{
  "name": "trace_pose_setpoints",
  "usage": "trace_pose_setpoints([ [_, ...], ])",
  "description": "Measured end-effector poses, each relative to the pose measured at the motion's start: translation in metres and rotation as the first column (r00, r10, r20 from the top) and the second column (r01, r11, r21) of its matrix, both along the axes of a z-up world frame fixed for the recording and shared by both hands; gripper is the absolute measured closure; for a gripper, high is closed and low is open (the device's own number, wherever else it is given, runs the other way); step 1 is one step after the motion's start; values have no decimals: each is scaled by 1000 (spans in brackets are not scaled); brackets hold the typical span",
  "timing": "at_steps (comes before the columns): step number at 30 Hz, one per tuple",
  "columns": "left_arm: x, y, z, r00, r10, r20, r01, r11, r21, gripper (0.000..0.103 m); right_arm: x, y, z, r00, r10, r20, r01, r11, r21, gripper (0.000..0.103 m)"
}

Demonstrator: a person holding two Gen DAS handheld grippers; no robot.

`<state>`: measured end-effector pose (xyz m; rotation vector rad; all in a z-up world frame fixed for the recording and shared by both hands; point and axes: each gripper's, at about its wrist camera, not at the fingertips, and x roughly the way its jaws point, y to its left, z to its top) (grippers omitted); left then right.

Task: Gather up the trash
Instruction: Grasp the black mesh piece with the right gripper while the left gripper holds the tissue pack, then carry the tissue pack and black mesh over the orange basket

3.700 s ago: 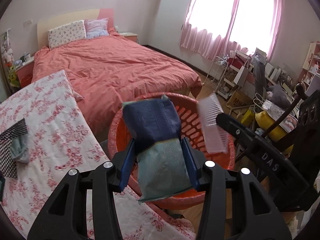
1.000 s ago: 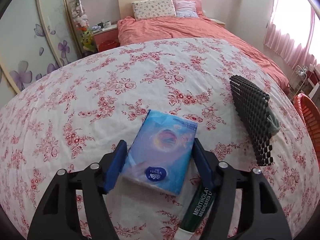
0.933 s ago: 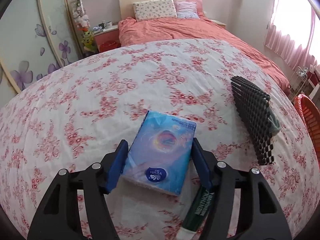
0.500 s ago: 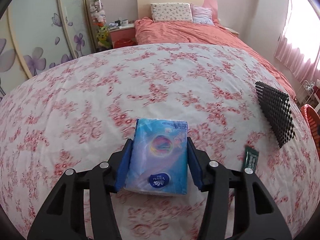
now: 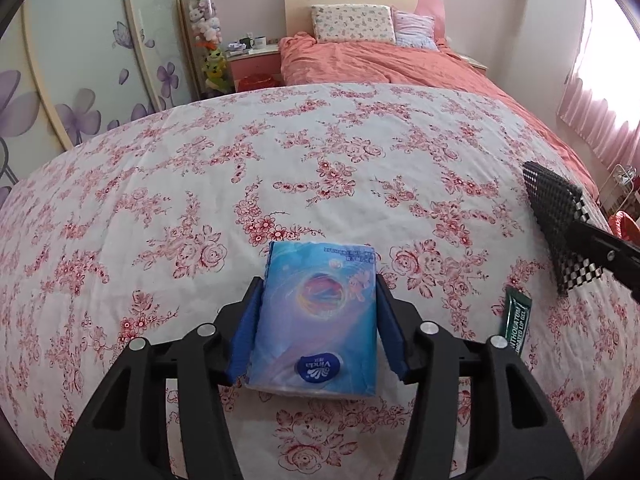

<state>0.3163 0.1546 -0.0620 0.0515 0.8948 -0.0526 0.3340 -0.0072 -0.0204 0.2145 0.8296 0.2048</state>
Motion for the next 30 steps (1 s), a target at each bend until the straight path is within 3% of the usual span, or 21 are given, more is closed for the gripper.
trace_pose_setpoints([
  [11, -19, 5, 24, 998, 21, 67, -20, 1000, -18, 51, -52, -37, 67, 976, -10, 218, 6, 1000, 19, 100],
  [30, -79, -67, 110, 966, -92, 241, 103, 994, -36, 51, -136, -116, 123, 920, -158, 359, 146, 987, 61, 100],
])
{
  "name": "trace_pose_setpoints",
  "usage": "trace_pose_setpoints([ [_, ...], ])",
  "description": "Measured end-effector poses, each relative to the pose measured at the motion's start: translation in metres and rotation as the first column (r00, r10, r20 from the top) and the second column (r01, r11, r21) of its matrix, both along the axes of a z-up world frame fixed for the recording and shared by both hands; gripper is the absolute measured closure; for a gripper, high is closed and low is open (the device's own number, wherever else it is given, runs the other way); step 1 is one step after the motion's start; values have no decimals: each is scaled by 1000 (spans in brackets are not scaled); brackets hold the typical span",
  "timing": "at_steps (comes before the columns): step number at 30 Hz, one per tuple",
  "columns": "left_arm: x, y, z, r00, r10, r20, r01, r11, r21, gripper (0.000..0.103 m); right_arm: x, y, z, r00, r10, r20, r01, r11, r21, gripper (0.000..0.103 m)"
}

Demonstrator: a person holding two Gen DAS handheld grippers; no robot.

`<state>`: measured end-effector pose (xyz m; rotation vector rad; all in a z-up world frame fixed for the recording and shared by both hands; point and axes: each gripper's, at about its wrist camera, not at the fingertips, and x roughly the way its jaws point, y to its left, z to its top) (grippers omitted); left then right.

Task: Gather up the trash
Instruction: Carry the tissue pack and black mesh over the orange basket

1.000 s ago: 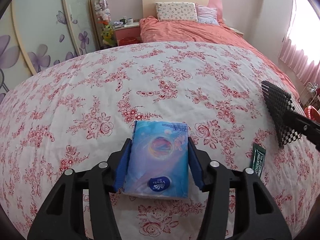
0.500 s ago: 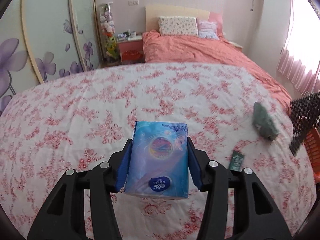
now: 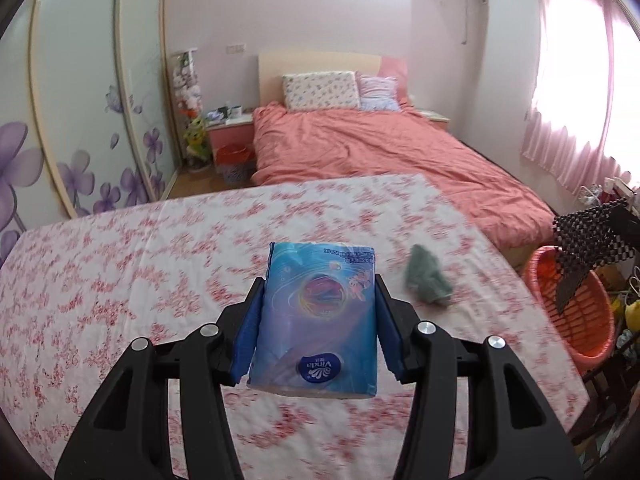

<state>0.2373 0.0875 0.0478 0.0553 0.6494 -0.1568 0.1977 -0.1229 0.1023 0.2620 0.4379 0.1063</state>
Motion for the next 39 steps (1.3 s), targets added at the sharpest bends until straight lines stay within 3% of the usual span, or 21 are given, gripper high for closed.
trace_pose_setpoints([
  [16, -29, -93, 20, 981, -191, 26, 192, 980, -62, 51, -45, -81, -8, 986, -165, 0, 165, 986, 12, 100],
  [24, -37, -153, 18, 948, -315, 36, 317, 943, -101, 51, -60, -129, -23, 968, -252, -9, 252, 967, 34, 100],
  [39, -32, -247, -18, 877, -480, -27, 470, 869, -155, 51, -59, -194, -67, 936, -346, -65, 350, 934, 66, 100],
])
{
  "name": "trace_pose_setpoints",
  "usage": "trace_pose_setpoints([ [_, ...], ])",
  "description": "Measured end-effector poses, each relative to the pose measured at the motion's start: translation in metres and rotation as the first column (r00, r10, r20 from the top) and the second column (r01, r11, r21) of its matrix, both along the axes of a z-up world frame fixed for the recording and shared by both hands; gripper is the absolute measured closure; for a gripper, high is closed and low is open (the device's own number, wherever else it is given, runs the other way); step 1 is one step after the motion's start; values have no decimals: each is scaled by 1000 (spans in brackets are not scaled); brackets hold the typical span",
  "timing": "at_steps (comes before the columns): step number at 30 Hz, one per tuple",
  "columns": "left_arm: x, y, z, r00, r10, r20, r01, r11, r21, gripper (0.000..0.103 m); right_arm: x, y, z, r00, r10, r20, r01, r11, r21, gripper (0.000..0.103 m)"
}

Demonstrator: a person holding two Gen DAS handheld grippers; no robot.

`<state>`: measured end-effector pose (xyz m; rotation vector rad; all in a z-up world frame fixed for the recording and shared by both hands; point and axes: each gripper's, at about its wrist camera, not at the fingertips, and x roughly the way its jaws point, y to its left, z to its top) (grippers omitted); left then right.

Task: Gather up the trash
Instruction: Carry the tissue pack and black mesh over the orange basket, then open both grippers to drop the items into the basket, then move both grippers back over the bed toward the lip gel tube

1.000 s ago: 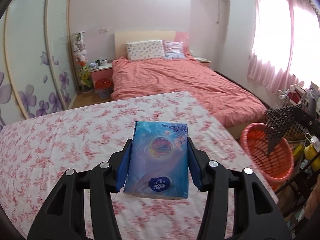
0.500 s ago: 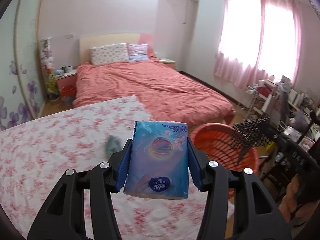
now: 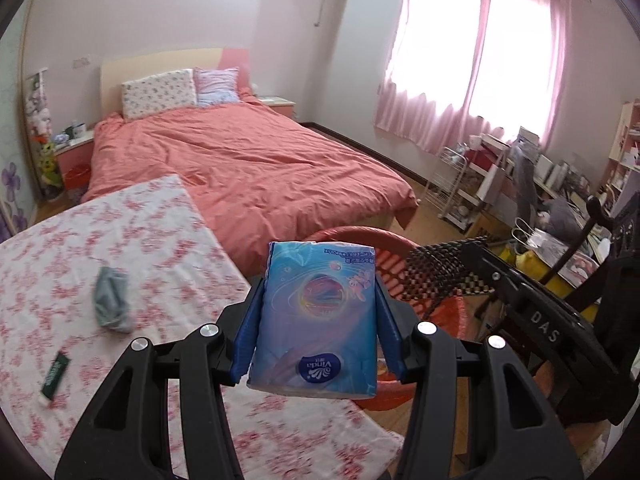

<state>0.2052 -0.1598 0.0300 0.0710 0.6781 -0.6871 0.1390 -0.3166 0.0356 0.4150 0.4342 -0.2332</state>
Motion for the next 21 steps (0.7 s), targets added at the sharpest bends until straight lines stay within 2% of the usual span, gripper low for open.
trace_pose_setpoints([
  [10, 4, -47, -25, 996, -59, -61, 59, 998, 14, 51, 14, -38, -23, 1000, -20, -18, 21, 998, 62, 99],
  [16, 13, -66, -49, 989, -63, -132, 72, 995, 63, 45, 28, -65, -47, 997, -19, -69, 33, 980, 198, 86],
  [19, 14, -67, -58, 986, -58, -153, 72, 994, 85, 39, 26, -70, -57, 996, -27, -85, 46, 973, 226, 76],
  [21, 14, -64, -62, 987, -45, -157, 62, 993, 104, 38, 24, -71, -59, 995, -33, -93, 54, 973, 226, 73],
])
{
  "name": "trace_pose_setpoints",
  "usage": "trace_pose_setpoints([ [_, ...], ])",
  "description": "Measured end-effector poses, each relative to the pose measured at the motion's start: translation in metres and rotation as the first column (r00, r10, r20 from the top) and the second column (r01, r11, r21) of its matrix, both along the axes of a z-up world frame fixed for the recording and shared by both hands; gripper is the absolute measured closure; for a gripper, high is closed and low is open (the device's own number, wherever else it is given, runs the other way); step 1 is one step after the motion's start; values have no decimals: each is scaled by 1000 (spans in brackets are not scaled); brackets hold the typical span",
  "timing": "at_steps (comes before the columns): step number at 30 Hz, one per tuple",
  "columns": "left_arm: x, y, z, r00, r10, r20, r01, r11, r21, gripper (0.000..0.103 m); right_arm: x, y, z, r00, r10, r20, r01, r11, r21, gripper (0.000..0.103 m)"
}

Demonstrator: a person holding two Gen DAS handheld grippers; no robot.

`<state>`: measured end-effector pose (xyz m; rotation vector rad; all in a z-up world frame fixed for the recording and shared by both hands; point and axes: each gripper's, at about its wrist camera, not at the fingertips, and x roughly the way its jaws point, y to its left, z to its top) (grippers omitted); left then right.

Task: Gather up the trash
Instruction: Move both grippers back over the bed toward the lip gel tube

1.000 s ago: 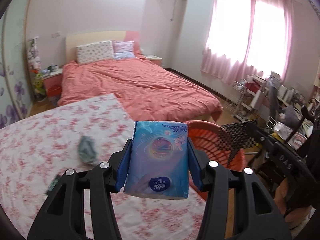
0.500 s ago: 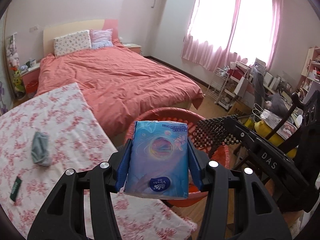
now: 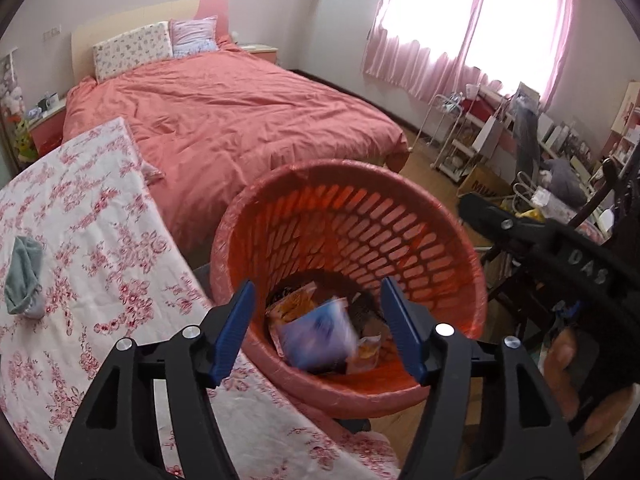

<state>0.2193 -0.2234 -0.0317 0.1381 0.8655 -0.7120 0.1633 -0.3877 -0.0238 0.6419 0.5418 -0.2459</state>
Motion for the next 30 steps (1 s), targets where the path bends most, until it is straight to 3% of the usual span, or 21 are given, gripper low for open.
trace_pose_setpoints([
  [7, -3, 25, -1, 998, 57, 36, -59, 996, 62, 38, -3, 12, 0, 1000, -3, -23, 3, 1000, -21, 66],
  [14, 3, 87, 0, 981, 165, 101, -177, 976, 123, 33, 4, 50, 7, 997, 54, -52, -59, 995, -86, 65],
  [23, 19, 202, 6, 918, 352, 183, -382, 909, 169, 31, 11, 106, 16, 985, 155, -71, -163, 979, -124, 61],
  [30, 33, 272, -6, 876, 458, 151, -480, 858, 180, 31, 21, 147, 17, 972, 215, -97, -228, 963, -141, 60],
])
